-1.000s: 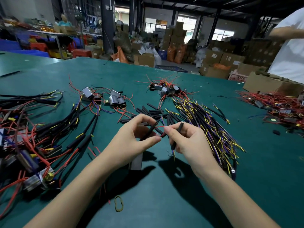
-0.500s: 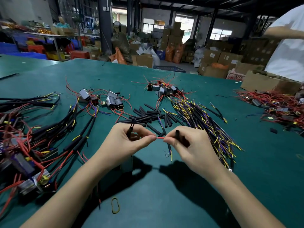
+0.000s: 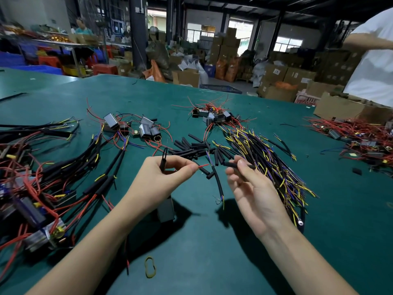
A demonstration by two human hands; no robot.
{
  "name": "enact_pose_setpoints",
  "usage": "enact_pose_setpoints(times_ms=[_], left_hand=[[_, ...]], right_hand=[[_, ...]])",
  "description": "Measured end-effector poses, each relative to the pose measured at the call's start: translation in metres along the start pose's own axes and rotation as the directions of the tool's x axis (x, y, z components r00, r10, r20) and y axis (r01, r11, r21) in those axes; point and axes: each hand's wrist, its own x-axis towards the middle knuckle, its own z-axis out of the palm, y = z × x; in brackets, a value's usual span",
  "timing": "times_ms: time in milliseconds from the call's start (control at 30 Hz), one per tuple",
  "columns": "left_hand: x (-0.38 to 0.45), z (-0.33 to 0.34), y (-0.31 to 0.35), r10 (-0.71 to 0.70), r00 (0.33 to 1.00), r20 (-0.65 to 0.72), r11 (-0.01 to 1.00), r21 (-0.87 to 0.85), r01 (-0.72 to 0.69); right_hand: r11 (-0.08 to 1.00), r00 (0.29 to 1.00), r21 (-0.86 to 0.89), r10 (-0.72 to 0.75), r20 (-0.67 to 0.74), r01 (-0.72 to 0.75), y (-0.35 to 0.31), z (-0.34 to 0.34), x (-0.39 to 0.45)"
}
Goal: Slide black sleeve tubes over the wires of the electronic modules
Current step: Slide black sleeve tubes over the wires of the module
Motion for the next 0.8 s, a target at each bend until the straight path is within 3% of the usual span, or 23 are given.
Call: enact_pose_setpoints(times_ms=[167,567,800], left_hand=[[-0.001,0.003,0.003,0.009,1.0,-0.021,1.0,-0.011,-0.009],[-0.002,0.003,0.004,0.009,0.999,-0.037,1.0,-0.008,-0.01],[-0.001,0.002,0.003,0.019,0.999,-0.039,1.0,-0.019,-0.02]], right_hand=[[0.998,0.999,0.04,0.051,-0.015,-0.05,0.007,0.006,-0.003],[0.998,1.0,-0.059,-0.014,-0.024,0.013,0.01,0.007,-0.004],[1.0,0.999,-0.013,-0.006,-0.048,0.005,0.012,0.008,-0.005]])
